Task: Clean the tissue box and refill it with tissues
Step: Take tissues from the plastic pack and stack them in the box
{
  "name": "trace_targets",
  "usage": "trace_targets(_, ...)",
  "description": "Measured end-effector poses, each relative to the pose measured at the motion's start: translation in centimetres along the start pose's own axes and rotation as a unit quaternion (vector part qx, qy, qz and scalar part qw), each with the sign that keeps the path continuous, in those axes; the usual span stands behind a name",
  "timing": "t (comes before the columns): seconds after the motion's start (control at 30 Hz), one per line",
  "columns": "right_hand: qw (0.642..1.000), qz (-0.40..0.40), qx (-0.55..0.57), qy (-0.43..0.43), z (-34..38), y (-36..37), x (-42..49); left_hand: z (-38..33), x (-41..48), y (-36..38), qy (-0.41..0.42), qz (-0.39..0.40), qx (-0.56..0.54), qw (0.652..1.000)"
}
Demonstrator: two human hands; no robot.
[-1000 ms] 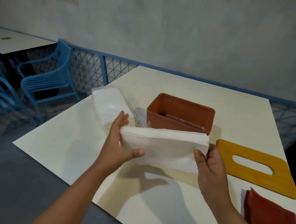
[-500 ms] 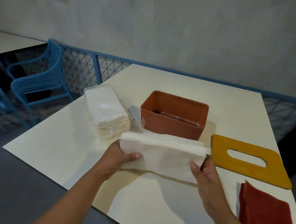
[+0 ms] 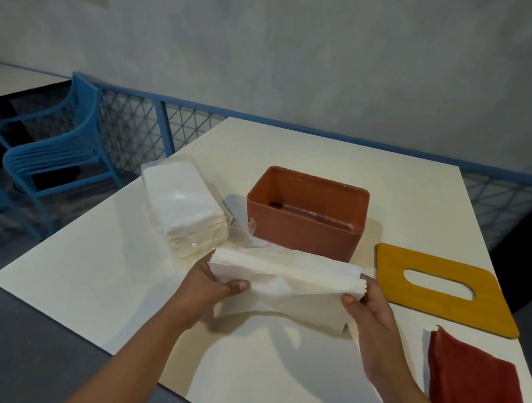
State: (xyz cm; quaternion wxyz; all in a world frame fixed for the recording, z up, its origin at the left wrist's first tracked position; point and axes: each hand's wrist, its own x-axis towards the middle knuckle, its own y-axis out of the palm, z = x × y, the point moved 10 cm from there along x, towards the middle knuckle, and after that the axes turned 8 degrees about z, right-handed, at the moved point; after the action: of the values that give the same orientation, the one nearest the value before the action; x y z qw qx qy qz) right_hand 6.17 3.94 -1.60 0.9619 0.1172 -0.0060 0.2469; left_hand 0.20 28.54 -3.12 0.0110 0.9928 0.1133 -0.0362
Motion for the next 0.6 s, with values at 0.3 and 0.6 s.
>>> trace_targets(0.3,0.998,0.052,-0.023,0.004,-0.7,1.0,0.1,0.0,0.1,0.3,-0.001,0.008,-0.008,1.0)
trace_targets(0.6,0.984,-0.079,-0.16,-0.009,1.1,0.1,0.1,-0.8,0.2,0.3,0.025,-0.001,0.018,1.0)
